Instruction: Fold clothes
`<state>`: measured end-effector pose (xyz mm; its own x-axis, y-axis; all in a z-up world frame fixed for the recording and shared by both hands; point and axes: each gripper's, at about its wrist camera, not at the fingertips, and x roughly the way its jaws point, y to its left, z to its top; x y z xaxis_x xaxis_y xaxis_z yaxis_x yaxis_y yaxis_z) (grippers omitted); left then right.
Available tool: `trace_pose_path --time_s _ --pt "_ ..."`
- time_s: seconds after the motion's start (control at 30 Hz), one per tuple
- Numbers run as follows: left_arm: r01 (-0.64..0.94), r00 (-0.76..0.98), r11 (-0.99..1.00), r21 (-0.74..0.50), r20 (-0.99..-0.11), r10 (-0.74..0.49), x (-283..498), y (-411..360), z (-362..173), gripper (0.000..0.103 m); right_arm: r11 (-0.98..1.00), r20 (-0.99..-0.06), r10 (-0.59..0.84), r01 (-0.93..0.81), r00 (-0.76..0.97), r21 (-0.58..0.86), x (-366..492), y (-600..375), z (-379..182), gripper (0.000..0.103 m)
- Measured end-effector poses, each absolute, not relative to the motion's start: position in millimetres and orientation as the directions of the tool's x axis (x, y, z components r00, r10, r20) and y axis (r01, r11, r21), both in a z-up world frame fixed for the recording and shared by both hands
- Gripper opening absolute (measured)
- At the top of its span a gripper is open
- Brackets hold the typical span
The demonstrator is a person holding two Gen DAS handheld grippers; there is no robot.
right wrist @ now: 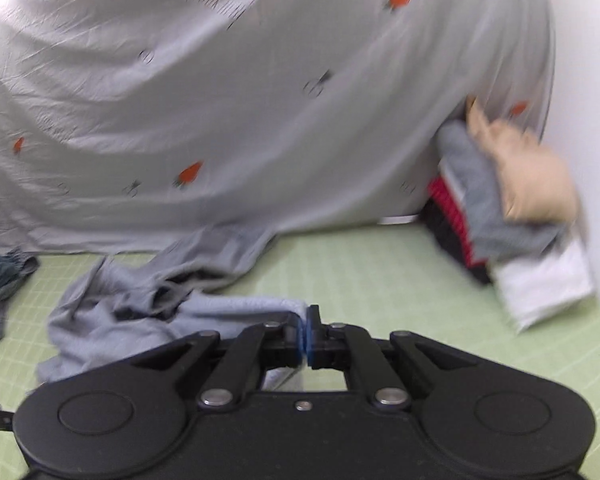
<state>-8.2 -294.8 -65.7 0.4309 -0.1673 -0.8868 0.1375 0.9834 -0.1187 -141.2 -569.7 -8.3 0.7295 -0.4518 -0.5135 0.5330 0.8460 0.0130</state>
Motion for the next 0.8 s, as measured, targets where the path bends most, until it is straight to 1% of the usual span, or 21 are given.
trace_pose_path --time_s 0.07,0.13,0.2,0.27,0.3,0.37,0.43,0.53,0.67,0.7,0.73,0.77,0.8 --pt "0.127 0.435 0.984 -0.123 -0.885 -0.167 -5 -305 -66 0.087 0.825 -0.499 -0.494 0.564 0.712 -0.012 -143 -590 -6 0.002" --pt "0.119 0.442 0.985 -0.124 -0.882 -0.165 -1 -314 -65 0.087 0.802 -0.517 -0.532 0.594 0.671 -0.055 -143 -610 -17 0.003" --pt "0.119 0.443 0.984 -0.132 -0.88 -0.172 6 -323 -65 0.087 0.791 -0.608 -0.537 0.599 0.584 -0.122 -134 -633 -40 0.01" --pt "0.13 0.441 0.982 -0.136 -0.879 -0.18 12 -333 -65 0.087 0.769 -0.671 -0.523 0.631 0.525 -0.105 -139 -653 -61 0.042" --pt "0.136 0.439 0.981 -0.136 -0.88 -0.183 16 -339 -66 0.087 0.758 -0.696 -0.508 0.648 0.508 -0.08 -143 -662 -71 0.048" --pt "0.15 0.434 0.98 -0.134 -0.881 -0.187 23 -352 -69 0.087 0.723 -0.73 -0.475 0.691 0.492 -0.005 -154 -675 -86 0.067" --pt "0.155 0.422 0.978 -0.143 -0.885 -0.196 30 -363 -72 0.086 0.688 -0.766 -0.427 0.723 0.48 0.069 -161 -683 -101 0.071" --pt "0.19 0.397 0.967 -0.167 -0.888 -0.232 38 -377 -73 0.084 0.654 -0.806 -0.348 0.74 0.479 0.157 -164 -690 -117 0.071" --pt "0.25 0.368 0.946 -0.205 -0.884 -0.288 40 -396 -75 0.083 0.655 -0.823 -0.308 0.733 0.478 0.181 -157 -690 -127 0.074" --pt "0.259 0.353 0.942 -0.213 -0.887 -0.297 41 -400 -78 0.077 0.658 -0.83 -0.299 0.732 0.472 0.179 -154 -690 -130 0.074" --pt "0.267 0.338 0.938 -0.221 -0.89 -0.305 42 -405 -82 0.066 0.659 -0.834 -0.291 0.731 0.468 0.18 -152 -689 -132 0.074" --pt "0.27 0.322 0.935 -0.231 -0.893 -0.314 43 -407 -86 0.06 0.659 -0.839 -0.283 0.73 0.465 0.182 -151 -689 -134 0.074" --pt "0.27 0.313 0.932 -0.242 -0.893 -0.322 43 -407 -89 0.04 0.66 -0.844 -0.276 0.729 0.461 0.183 -149 -689 -136 0.074"
